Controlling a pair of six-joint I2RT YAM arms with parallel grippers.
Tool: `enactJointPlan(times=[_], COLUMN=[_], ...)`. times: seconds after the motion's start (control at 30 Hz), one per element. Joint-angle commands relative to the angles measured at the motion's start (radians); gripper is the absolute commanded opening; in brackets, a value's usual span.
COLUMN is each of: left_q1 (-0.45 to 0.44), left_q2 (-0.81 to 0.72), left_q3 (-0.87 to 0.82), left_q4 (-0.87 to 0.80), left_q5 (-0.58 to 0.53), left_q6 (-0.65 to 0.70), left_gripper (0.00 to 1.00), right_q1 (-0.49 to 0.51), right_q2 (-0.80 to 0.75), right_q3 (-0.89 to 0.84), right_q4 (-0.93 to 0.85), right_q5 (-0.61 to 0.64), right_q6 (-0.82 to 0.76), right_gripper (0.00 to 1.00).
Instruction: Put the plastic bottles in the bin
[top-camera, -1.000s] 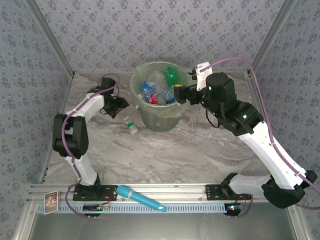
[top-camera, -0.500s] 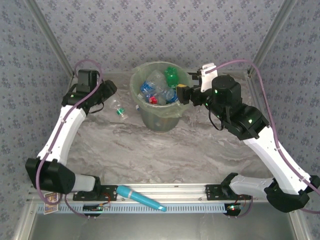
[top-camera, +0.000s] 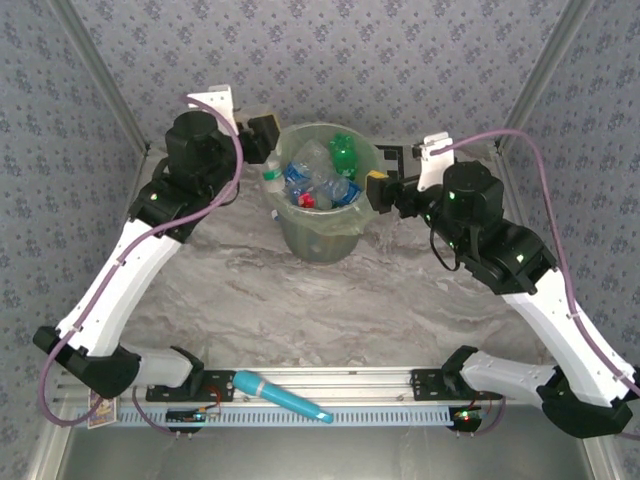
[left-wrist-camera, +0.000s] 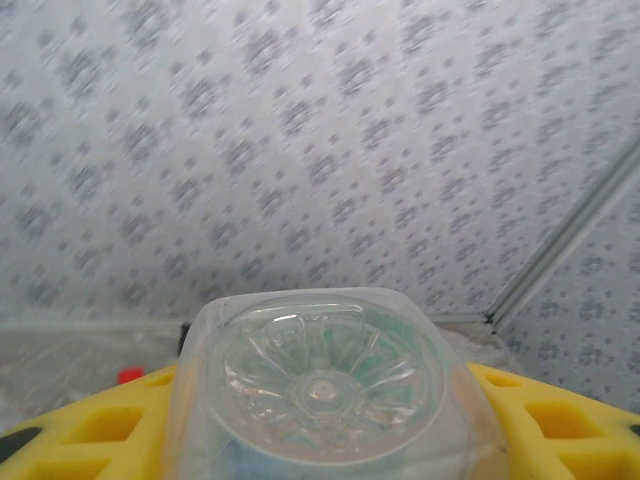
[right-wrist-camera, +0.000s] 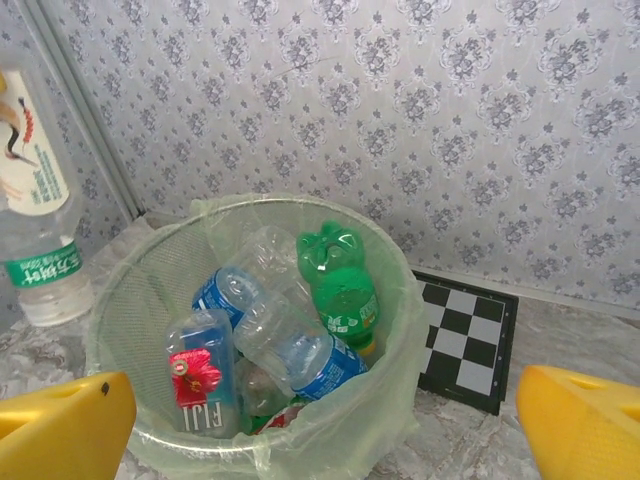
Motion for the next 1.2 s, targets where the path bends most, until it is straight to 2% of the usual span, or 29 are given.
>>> enactJointPlan(times=[0.0, 0.2, 0.47, 0.67, 1.17], left_q1=[-0.05, -0.114, -0.16, -0.163, -0.181], left_q2=[0.05, 0.147, 0.235, 0.318, 0.447], left_q3=[0.049, 0.089, 0.058, 0.092, 0.133], left_q4=[0.149, 0.244, 0.397, 0.405, 0.391], left_q5=[-0.035, 0.002, 0.065, 0.136, 0.171], left_q6=[0.136, 0.194, 0.223, 0.208, 0.188], left_gripper=[0.53, 0.53, 0.52, 0.51, 0.51], right_q1=[-0.004, -0.005, -0.006, -0.008, -0.009], right_q2=[-0.037, -0.075, -0.104, -0.114, -0.103], right_q3=[-0.006, -0.011, -0.01, -0.005, -0.007], right_q4=[-0.016, -0.054, -0.089, -0.103, -0.104], right_q5=[0.039, 0.05, 0.062, 0.072, 0.057], right_q6=[0.012, 0.008, 0.003, 0.003, 0.002], right_gripper=[1.0, 1.0, 1.0, 1.0, 1.0])
